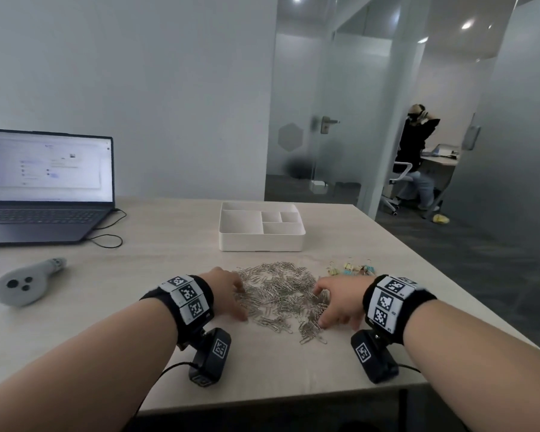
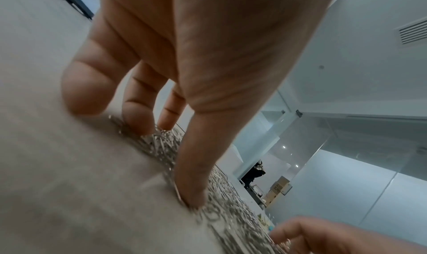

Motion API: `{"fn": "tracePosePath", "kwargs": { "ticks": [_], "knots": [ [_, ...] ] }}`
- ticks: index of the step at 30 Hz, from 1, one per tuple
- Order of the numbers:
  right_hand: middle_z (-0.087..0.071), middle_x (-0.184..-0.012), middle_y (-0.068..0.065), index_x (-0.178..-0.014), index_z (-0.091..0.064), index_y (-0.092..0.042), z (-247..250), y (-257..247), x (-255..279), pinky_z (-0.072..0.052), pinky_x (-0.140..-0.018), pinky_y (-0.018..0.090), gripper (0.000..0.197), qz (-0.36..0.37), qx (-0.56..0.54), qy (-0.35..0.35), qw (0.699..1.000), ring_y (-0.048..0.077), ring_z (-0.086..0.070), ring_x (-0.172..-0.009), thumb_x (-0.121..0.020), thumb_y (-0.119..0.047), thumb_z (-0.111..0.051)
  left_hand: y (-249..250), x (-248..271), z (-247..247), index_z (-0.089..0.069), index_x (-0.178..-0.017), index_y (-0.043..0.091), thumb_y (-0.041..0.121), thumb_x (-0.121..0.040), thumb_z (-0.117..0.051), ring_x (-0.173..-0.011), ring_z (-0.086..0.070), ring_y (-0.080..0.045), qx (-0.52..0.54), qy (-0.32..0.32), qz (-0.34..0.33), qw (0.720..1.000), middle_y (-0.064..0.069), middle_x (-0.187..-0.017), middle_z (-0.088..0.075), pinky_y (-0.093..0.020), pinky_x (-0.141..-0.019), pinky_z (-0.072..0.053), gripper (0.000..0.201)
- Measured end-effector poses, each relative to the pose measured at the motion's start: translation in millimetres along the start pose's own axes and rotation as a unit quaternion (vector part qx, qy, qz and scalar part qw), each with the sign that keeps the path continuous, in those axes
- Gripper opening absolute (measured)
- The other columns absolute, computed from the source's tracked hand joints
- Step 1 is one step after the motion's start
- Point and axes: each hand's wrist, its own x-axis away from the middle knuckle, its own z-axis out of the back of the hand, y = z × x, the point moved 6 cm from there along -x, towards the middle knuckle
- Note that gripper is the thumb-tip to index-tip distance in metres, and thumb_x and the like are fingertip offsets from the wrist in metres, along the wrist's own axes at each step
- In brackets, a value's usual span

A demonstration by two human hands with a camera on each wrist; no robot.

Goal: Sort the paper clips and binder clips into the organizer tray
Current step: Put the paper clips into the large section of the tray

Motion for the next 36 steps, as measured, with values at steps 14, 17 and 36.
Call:
{"fn": "tracePosePath", "kwargs": {
  "ticks": [14,17,36],
  "knots": [
    [-0.057,-0.115,0.003,-0.154,-0.029,-0.031,-6.3,-16.6,20.4,-0.063,-0.075,0.036,0.105,0.027,0.029,0.036,0.999,0.018,-0.067,-0.078,-0.069,-0.07,-0.077,2.9,8.4,-6.1,-0.029,-0.151,0.037,0.08,-0.047,-0.076,-0.13,-0.047,-0.033,0.014,-0.007,0.044,0.999,-0.004,-0.147,-0.032,-0.046,-0.104,-0.047,0.121],
    [-0.054,-0.133,0.004,-0.152,-0.036,-0.029,-8.4,-32.1,17.6,-0.063,-0.074,0.037,0.097,0.064,0.017,0.028,0.997,0.02,-0.07,-0.08,-0.072,-0.059,-0.082,13.9,6.4,-7.5,-0.031,-0.15,0.037,0.07,-0.055,-0.081,-0.126,-0.051,-0.032,-0.007,-0.019,0.035,0.999,-0.006,-0.145,-0.034,-0.042,-0.1,-0.05,0.113],
    [-0.065,-0.073,0.008,-0.1,-0.059,-0.021,6.1,-64.3,-76.0,-0.052,-0.046,0.02,0.019,0.151,-0.191,-0.037,0.969,0.012,-0.062,-0.052,-0.091,-0.007,-0.069,5.1,-49.7,5.1,-0.067,-0.111,0.022,0.014,-0.085,-0.066,-0.071,-0.071,-0.025,0.182,-0.103,-0.098,0.973,-0.001,-0.102,-0.067,-0.034,-0.062,-0.063,0.027]
  ]
}}
